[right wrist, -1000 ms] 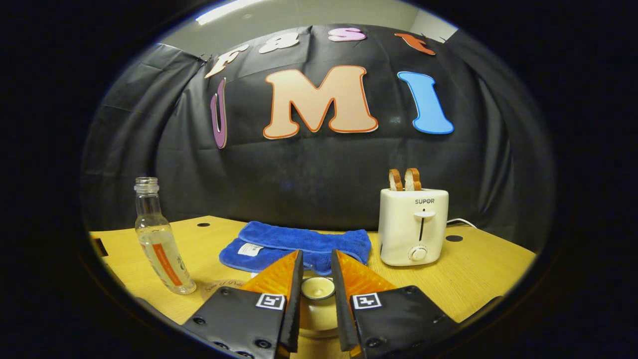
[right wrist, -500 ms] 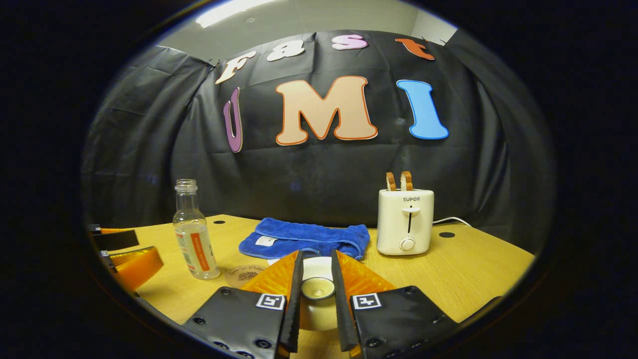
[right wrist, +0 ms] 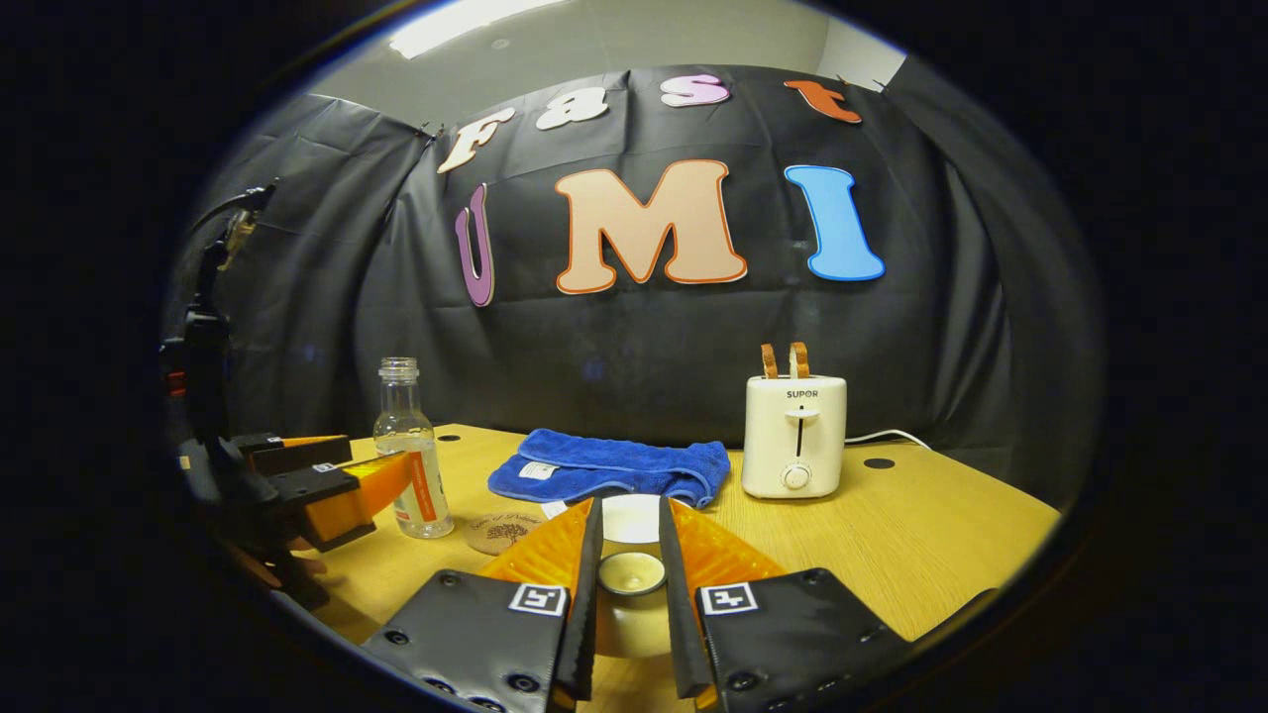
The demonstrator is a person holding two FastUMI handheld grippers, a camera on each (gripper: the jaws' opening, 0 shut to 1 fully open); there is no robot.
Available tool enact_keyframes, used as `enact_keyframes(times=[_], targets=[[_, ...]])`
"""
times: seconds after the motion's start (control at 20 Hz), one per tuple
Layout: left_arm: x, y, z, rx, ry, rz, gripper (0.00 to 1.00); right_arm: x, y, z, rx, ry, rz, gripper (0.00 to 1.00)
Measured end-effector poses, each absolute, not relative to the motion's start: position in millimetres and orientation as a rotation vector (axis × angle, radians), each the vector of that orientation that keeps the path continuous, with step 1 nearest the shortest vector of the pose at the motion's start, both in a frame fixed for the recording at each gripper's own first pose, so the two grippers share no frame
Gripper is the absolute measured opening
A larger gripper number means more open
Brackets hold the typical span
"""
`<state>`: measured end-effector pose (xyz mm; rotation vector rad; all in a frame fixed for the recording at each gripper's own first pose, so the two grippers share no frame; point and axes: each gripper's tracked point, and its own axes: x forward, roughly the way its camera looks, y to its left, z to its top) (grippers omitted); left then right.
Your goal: Open the teacup lid with one hand, grasp the water bottle and pour water into the teacup with the other hand; after pouring, place the water bottle on the coaster and then close the teacup lid.
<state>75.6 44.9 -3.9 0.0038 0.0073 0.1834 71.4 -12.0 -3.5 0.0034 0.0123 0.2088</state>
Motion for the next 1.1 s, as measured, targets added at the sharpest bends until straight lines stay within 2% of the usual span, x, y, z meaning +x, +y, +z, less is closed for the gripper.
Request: enact_keyframes(times=[0.65, 0.75, 1.1], targets=[[142.6, 62.4, -4.3, 0.005, 0.006, 0.162, 0.95, 69.9, -10.4, -2.6, 0.004, 0.013, 0.217, 0.34], [145.0, 62.3, -8.4, 0.006, 0.009, 0.156, 0.74, 70.5, -10.4, -2.4, 0.004, 0.013, 0.217, 0.34], [144.2, 58.1, -6.0, -0.004, 0.018, 0.126, 0.72, 59.9, -33.1, -2.6, 0.002, 0.019, 0.210, 0.34]])
